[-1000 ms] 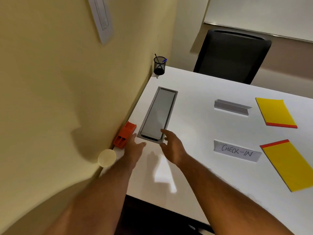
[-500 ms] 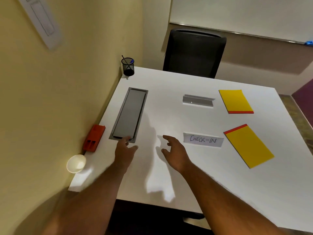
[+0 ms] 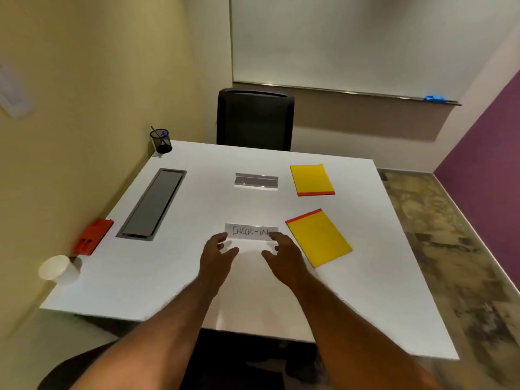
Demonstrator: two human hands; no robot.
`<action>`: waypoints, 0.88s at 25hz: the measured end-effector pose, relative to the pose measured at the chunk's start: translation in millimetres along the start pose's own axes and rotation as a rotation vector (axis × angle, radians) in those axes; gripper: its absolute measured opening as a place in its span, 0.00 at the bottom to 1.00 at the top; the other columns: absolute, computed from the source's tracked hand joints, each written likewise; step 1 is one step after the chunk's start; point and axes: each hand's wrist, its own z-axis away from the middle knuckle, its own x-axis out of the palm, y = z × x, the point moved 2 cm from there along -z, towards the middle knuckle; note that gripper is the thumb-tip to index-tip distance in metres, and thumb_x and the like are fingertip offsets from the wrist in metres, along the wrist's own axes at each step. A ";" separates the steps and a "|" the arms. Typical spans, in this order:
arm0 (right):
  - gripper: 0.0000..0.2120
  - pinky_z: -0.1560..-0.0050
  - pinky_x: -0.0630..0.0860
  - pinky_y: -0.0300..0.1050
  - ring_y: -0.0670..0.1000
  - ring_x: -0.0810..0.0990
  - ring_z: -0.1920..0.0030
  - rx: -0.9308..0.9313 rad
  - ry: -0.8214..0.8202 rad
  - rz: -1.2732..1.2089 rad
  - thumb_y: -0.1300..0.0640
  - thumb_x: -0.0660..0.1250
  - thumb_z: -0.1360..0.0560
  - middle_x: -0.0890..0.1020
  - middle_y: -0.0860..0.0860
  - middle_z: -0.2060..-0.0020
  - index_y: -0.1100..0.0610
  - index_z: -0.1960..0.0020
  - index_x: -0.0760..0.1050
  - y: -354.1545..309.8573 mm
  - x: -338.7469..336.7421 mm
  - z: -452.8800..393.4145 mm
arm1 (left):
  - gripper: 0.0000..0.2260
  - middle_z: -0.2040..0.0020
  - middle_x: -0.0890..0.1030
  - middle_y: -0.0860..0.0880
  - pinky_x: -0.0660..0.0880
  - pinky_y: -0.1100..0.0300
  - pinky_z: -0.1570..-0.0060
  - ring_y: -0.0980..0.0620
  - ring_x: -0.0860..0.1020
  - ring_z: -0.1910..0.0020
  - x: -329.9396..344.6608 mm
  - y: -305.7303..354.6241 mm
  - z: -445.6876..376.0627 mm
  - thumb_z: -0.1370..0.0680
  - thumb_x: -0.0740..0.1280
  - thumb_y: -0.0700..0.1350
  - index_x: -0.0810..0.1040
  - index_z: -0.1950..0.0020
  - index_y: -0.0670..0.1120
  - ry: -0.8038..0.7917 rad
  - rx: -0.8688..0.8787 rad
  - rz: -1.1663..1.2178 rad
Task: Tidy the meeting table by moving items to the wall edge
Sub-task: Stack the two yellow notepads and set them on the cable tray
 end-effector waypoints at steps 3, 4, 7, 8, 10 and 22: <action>0.27 0.29 0.73 0.50 0.56 0.77 0.30 0.004 -0.015 -0.040 0.58 0.73 0.22 0.77 0.54 0.28 0.57 0.24 0.71 40.4 -69.0 11.6 | 0.23 0.30 0.78 0.46 0.74 0.50 0.32 0.46 0.76 0.32 56.1 33.0 51.8 0.22 0.74 0.40 0.75 0.28 0.44 0.045 0.027 0.022; 0.27 0.29 0.73 0.50 0.56 0.77 0.30 0.000 -0.021 -0.025 0.57 0.73 0.22 0.76 0.54 0.29 0.57 0.24 0.71 51.6 -87.9 13.9 | 0.23 0.30 0.78 0.46 0.74 0.52 0.33 0.46 0.76 0.32 73.5 42.6 65.1 0.22 0.74 0.40 0.75 0.28 0.44 0.060 0.026 0.034; 0.27 0.29 0.72 0.53 0.59 0.77 0.30 -0.007 -0.072 0.021 0.57 0.72 0.20 0.76 0.56 0.28 0.58 0.23 0.70 81.4 -128.0 20.3 | 0.24 0.30 0.78 0.47 0.72 0.55 0.37 0.47 0.76 0.32 118.9 59.1 95.6 0.22 0.74 0.40 0.74 0.27 0.44 0.061 0.019 0.057; 0.27 0.28 0.72 0.54 0.59 0.77 0.30 -0.010 -0.088 0.031 0.57 0.72 0.20 0.75 0.56 0.28 0.58 0.23 0.70 89.4 -136.7 21.1 | 0.24 0.29 0.78 0.47 0.72 0.55 0.36 0.47 0.76 0.31 130.5 61.3 101.3 0.22 0.74 0.40 0.74 0.27 0.44 0.057 0.018 0.058; 0.27 0.29 0.72 0.54 0.59 0.76 0.29 -0.011 -0.103 0.047 0.57 0.71 0.20 0.75 0.57 0.28 0.58 0.23 0.70 106.7 -154.7 19.2 | 0.24 0.30 0.78 0.47 0.73 0.54 0.35 0.47 0.76 0.31 154.5 64.7 108.1 0.22 0.74 0.40 0.75 0.27 0.44 0.063 0.018 0.053; 0.25 0.34 0.77 0.53 0.58 0.80 0.37 0.111 -0.111 0.157 0.54 0.71 0.21 0.78 0.56 0.32 0.55 0.25 0.72 175.8 -225.0 -31.3 | 0.21 0.32 0.79 0.45 0.76 0.50 0.35 0.45 0.77 0.33 259.0 73.2 63.8 0.20 0.73 0.48 0.75 0.29 0.46 0.013 -0.038 0.073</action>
